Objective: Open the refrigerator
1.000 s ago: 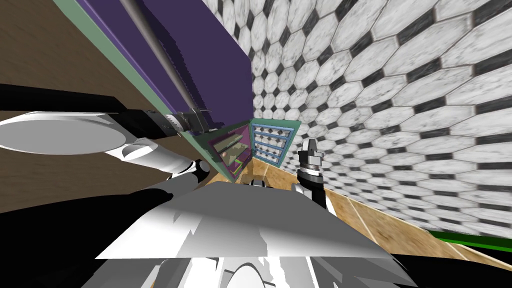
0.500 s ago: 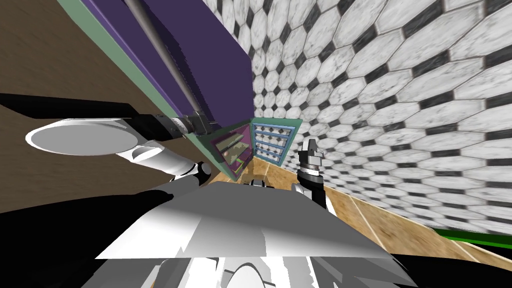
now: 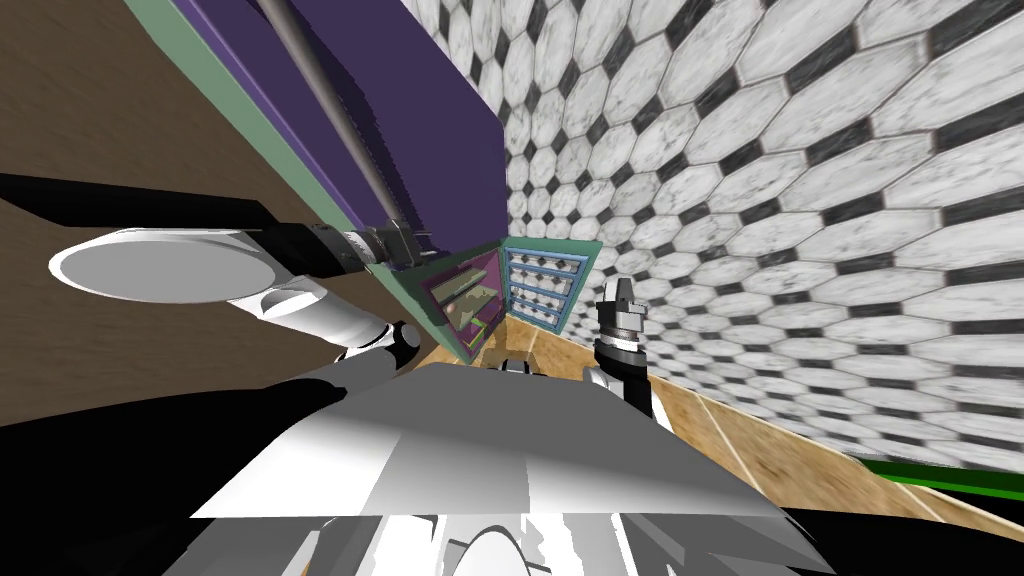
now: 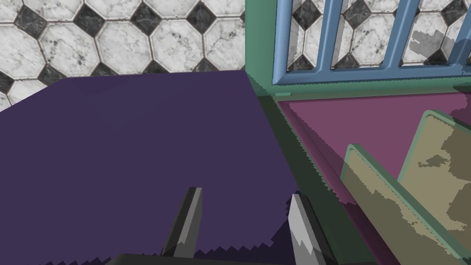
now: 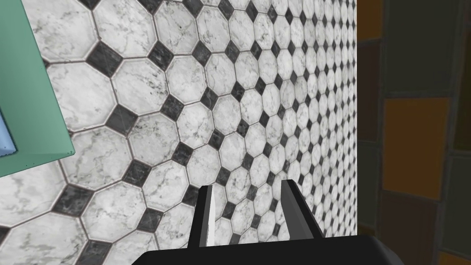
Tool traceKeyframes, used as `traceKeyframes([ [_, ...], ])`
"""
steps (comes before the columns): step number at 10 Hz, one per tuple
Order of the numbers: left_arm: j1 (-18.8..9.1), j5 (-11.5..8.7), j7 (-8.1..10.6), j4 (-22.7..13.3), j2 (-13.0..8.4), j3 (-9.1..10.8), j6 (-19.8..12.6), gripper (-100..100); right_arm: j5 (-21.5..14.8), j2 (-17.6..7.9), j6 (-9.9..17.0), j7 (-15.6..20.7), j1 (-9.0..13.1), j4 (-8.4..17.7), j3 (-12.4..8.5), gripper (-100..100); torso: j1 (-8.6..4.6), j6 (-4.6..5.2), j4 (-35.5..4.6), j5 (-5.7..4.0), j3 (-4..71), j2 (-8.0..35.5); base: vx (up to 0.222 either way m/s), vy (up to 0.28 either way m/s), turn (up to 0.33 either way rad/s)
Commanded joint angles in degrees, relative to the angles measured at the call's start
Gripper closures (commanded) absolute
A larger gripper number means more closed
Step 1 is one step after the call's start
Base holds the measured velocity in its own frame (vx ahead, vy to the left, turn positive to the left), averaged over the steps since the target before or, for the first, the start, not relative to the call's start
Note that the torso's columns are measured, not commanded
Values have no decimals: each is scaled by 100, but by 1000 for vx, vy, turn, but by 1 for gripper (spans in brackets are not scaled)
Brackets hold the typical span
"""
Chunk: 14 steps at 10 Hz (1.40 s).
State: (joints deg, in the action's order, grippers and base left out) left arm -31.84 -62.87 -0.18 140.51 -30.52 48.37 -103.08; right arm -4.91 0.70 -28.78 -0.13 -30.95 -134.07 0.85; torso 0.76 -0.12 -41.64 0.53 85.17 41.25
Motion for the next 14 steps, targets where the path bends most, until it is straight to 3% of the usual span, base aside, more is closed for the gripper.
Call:
traceKeyframes([
  [1,-67,-2,43,-8,-94,-9,-80,-100,0,0,0,0,0,0,0,0,-24,24,-1,-15,6,-3,14,-56,51],
  [2,87,16,-23,-35,60,17,-9,100,0,-1,0,0,1,0,-1,0,-31,41,-4,-22,3,6,-72,59,24],
  [3,149,26,-54,-32,136,26,51,100,0,-1,0,0,2,0,-1,0,-6,35,-9,-11,-12,26,-115,128,-17],
  [4,59,25,-23,-5,73,-8,36,100,0,-2,0,0,3,0,-1,0,28,11,-20,5,-25,44,-57,46,-48],
  [5,193,137,-83,-152,123,-65,165,-100,0,-1,0,0,2,0,-1,0,17,-10,-32,3,-28,48,-33,41,53],
  [8,347,273,-132,-331,163,-107,278,-100,0,-1,0,0,1,0,-1,0,123,-43,-25,52,-28,48,-28,53,40],
  [9,260,200,-131,-249,172,-173,281,-100,0,-1,0,0,1,0,-1,0,142,-55,-23,56,-18,37,-10,-16,-46],
  [10,76,156,-33,-199,-1,-204,129,-100,0,-1,0,0,1,1,-1,0,115,-45,-18,47,-20,35,41,-96,-97],
  [13,-77,118,64,-158,-177,-208,-55,-100,0,0,0,0,0,0,0,0,-16,9,-12,-14,-8,17,74,-105,1],
  [14,-55,123,29,-154,-143,-200,16,-100,0,0,0,0,0,0,0,0,-41,37,-13,-32,6,9,9,-36,38],
])
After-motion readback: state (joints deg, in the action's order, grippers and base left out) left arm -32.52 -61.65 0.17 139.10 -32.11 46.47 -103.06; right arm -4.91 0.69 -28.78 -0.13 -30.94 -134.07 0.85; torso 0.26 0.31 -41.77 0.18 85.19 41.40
